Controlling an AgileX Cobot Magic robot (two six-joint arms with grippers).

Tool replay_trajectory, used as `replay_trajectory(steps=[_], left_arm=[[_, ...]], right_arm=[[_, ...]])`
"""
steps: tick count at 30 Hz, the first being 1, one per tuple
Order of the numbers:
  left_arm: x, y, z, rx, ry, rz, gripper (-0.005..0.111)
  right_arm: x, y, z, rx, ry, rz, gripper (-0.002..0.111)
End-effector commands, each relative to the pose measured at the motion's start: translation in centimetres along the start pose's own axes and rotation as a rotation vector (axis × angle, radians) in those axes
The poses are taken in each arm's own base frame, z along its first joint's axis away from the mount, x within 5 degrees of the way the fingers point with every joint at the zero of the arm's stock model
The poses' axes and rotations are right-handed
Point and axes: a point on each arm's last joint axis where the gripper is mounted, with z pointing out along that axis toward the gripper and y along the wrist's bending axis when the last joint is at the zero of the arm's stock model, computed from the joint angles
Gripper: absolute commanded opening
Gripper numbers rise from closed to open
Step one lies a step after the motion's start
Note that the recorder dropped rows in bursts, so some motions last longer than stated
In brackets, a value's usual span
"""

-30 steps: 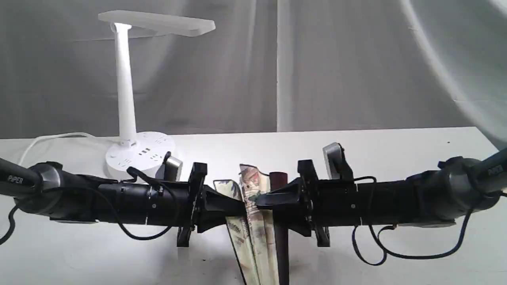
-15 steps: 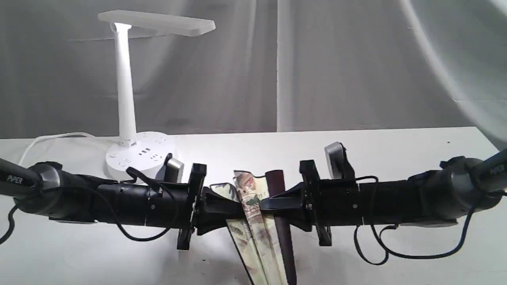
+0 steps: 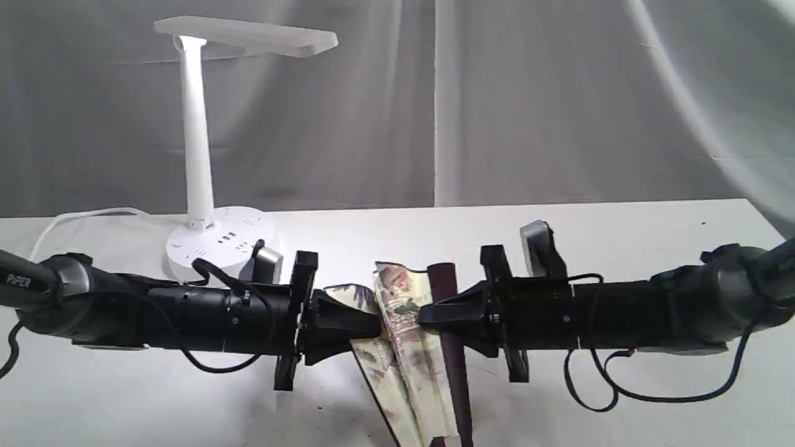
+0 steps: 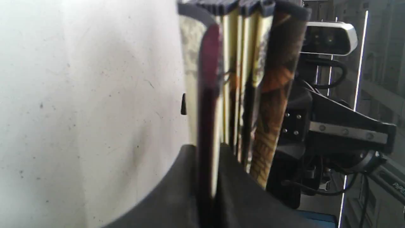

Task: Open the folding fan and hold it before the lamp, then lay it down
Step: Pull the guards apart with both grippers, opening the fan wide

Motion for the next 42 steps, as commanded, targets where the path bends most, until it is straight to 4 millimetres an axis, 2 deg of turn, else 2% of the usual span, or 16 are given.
replay_trajectory(steps=[1,8,23,42], left_arm=[[-0.1,0.2,-0.4,-0.006,0.005,-0.002,0.000],[-0.3,0.3,-0.9,-0.005,-0.008,-0.005,0.000],[-0.2,0.3,-0.9,-0.009,-0.003,-0.009,0.000],[-0.3,0.3,-1.0,-0.009,-0.008,-0.011,0.000]], right_arm=[[-1.0,0.3,-1.6,-0.027,-0.059,0.015,0.000],[-1.5,-0.1,-2.7,-0.024,-0.089,0.022,0.000],[-3.1,-1.0,-6.3,-0.015,-0.184,0.039,0.000],[-4.3,-3.1,-13.0,0.044,-0.284,0.055,0.000]])
